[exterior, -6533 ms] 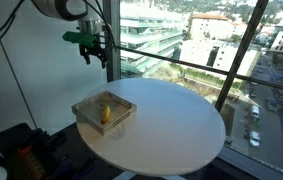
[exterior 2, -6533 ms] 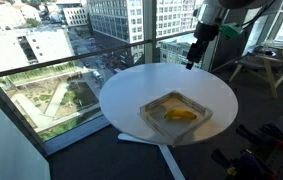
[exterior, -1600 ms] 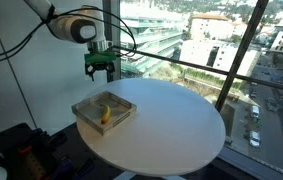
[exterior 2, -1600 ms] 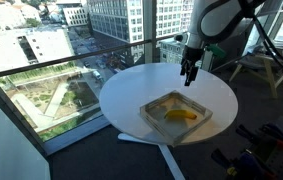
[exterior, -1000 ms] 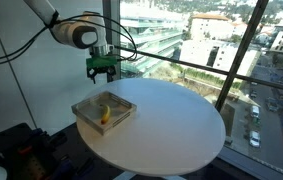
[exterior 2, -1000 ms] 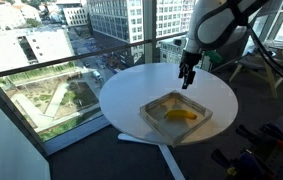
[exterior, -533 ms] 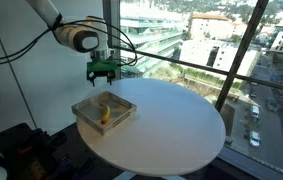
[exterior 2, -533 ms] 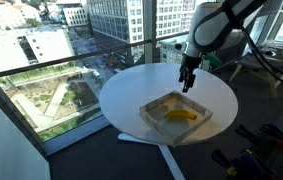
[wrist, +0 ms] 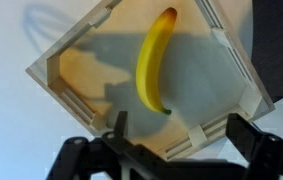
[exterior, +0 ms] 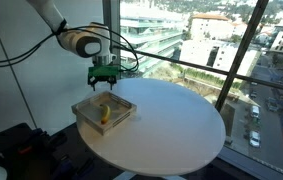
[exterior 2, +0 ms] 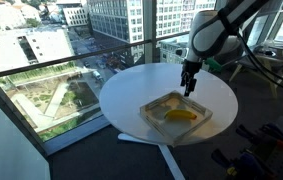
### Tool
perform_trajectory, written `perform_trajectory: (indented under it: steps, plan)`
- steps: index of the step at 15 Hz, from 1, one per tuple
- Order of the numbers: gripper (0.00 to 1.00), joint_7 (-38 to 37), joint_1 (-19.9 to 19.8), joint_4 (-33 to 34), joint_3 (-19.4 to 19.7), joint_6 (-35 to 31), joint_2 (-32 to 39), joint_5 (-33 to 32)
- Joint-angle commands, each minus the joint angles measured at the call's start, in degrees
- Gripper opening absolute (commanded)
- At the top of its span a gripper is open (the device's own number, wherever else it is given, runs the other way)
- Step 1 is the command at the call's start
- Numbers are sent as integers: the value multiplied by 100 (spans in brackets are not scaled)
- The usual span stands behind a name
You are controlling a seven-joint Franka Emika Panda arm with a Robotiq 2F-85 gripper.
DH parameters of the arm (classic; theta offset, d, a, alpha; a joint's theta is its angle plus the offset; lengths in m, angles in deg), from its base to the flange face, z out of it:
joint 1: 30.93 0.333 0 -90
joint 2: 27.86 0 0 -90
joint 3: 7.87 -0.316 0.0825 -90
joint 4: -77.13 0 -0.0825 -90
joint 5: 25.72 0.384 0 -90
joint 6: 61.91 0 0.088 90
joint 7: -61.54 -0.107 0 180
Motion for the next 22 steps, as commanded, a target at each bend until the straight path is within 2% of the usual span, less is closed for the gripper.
perform_trajectory:
  steps: [1,13,22]
  plan:
    - [100,44,-97,205,-85,-92,248,-98]
    - [100,-263,-68,711,-125,-281,1002,-601]
    - [100,-448,-76,845,-123,-269,1420,-888]
